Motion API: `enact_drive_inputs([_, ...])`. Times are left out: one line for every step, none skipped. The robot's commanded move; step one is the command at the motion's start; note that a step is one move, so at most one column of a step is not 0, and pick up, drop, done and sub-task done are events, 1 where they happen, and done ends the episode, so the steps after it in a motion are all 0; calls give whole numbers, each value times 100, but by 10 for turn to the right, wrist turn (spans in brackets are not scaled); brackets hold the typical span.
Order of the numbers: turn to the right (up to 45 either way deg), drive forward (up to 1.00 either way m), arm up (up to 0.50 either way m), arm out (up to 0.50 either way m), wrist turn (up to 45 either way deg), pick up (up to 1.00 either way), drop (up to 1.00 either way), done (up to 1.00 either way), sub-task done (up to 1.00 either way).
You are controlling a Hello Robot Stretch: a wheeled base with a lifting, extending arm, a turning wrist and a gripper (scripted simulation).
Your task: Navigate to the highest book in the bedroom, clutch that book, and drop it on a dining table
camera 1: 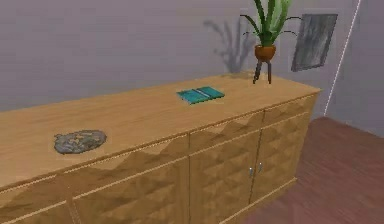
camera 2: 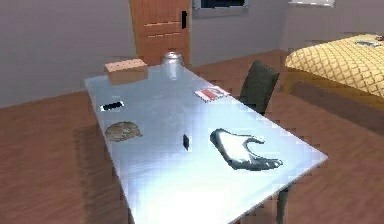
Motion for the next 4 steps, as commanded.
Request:
enact_drive_inputs([0,30,0,0,0,0,0,0,0])
enact_drive_inputs([450,0,0,0,0,0,0,0,0])
enact_drive_inputs([120,0,0,0,0,0,0,0,0])
enact_drive_inputs([0,100,0,0,0,0,0,0,0])
